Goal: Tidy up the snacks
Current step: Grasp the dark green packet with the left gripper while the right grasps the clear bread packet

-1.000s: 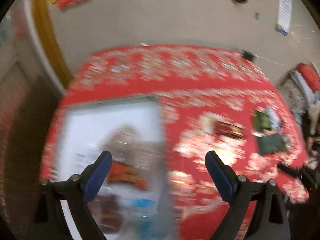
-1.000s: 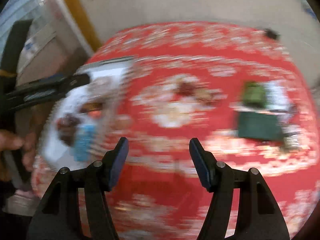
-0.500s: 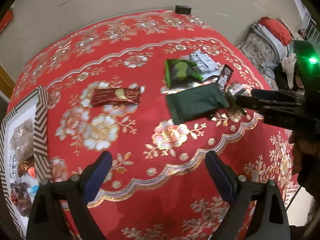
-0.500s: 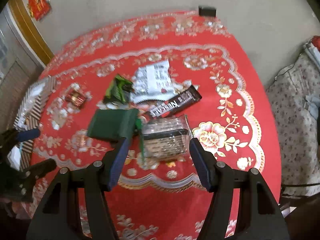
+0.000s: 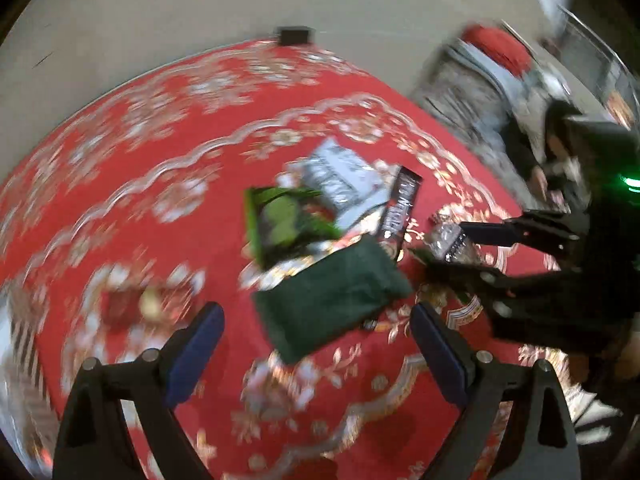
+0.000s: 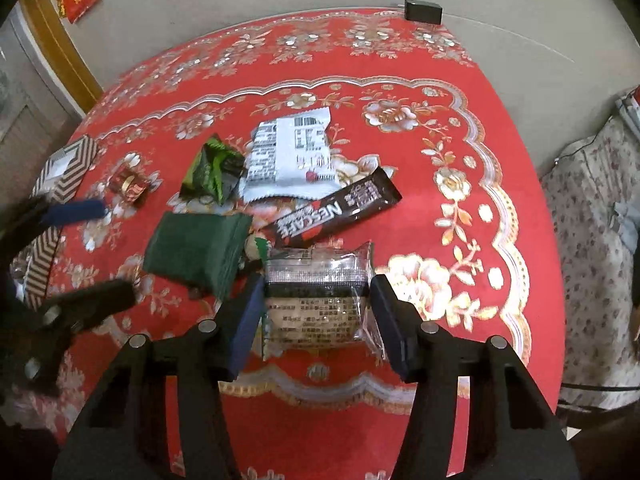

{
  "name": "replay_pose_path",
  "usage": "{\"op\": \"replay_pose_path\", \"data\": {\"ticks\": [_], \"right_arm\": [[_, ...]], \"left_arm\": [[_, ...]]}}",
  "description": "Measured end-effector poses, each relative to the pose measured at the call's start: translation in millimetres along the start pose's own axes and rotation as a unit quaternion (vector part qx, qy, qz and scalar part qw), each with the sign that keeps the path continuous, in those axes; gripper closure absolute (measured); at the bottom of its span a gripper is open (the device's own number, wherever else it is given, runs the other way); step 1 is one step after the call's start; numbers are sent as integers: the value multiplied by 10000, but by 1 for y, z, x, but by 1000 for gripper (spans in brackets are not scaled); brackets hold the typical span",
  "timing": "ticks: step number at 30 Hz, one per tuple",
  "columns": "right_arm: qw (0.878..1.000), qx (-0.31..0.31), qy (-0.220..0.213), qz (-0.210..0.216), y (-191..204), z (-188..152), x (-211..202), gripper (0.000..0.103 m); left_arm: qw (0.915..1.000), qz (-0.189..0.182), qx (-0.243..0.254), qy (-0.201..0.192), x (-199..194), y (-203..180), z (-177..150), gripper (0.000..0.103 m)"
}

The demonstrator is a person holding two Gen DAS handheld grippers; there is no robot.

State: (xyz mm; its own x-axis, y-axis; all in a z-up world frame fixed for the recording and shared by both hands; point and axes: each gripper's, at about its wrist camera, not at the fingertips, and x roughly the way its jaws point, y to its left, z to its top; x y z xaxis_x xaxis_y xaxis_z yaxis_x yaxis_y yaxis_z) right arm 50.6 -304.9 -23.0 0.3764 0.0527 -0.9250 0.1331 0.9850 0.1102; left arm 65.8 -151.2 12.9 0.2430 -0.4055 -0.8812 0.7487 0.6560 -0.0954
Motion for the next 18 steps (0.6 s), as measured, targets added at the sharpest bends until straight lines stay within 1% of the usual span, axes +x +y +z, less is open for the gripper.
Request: {"op": "replay_pose_path", "data": {"ticks": [2,6,8,9,11,12,13,14,16,18], "right_arm": [[10000,39,16,56,0,-8,-6,51],[9997,161,55,164,-3,-28,-17,51],[9995,238,46,185,-4,-37,-21,51],[9994,275,42,192,-5,-41,-23,51],[9992,328,43,209,-7,-45,-25,51],[9992,350,39,206,-7,-46,-26,51],[9991,376,35,206,-7,-47,-27,51],[9990,396,30,211,-7,-48,-28,51],[9987,450,11,225,-7,-50,-28,51],[9987,461,7,215,-6,-51,-28,51]], "left_arm": [[9991,51,408,95,12,-4,7,8],[9936,-303,984,468,32,-9,12,8],[9889,-275,1321,624,41,-14,11,8],[9871,-208,1460,617,42,-17,11,8],[9862,-173,1522,625,43,-18,11,9],[9862,-160,1523,624,42,-18,11,15],[9866,-169,1522,571,40,-19,11,25],[9871,-167,1504,530,37,-19,10,30],[9882,-146,1443,503,33,-19,8,57],[9888,-110,1394,520,29,-21,3,57]]}}
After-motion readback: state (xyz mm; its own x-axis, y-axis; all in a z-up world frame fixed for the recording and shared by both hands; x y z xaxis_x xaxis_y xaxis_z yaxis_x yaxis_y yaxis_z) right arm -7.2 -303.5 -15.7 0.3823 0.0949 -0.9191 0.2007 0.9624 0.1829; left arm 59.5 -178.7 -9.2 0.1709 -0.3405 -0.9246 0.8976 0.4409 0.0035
